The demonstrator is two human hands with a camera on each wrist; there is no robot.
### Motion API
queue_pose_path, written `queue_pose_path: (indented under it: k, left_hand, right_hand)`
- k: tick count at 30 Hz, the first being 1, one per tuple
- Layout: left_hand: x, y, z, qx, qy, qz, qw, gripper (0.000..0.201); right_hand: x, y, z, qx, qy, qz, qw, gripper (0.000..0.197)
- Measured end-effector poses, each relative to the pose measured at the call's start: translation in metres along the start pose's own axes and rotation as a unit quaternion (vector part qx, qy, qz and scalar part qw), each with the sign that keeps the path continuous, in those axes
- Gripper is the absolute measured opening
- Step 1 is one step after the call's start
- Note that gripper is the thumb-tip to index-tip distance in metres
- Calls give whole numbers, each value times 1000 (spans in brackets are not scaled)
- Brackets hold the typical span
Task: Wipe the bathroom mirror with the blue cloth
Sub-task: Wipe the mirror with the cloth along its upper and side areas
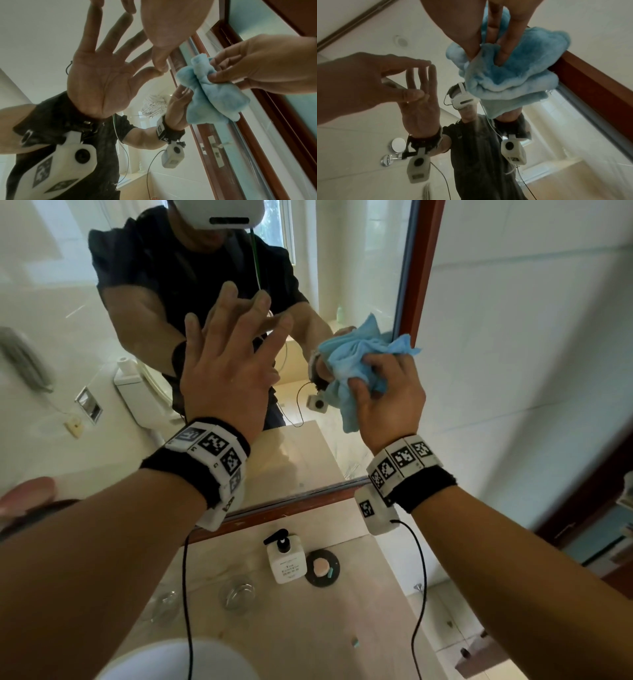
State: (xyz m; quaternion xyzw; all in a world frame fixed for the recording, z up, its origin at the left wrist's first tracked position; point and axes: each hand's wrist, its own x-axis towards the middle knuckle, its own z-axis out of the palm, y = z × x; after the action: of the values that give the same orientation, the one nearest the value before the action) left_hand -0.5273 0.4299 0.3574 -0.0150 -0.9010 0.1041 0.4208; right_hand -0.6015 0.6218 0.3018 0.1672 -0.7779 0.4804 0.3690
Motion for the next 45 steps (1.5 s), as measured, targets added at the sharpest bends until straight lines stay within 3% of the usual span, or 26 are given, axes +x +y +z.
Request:
queue_pose_path:
  k: [7, 20, 29, 38, 41, 45]
  left_hand:
    - [-9, 7, 3, 12, -36, -6, 999, 97]
    - [-16, 4, 10, 25, -28, 7, 999, 86]
    - [-17, 4, 7, 34, -33, 11, 999, 89]
    - [-17, 6, 6, 37, -36, 13, 999, 89]
    - [-17, 7, 6, 35, -39, 15, 999, 89]
    - [-18, 6, 7, 28, -37, 11, 999, 88]
  right_hand:
    - [-34, 26, 12, -21, -21, 26, 999, 27]
    - [-114, 80, 35, -73, -107, 109, 986, 17]
    - [-111, 72, 34, -63, -116, 160, 978, 15]
    - [-26, 9, 9, -9, 0, 24, 1000, 22]
    - [1, -3, 0, -1, -11, 10, 1000, 22]
    - [-11, 6, 4, -18, -23, -1, 1000, 20]
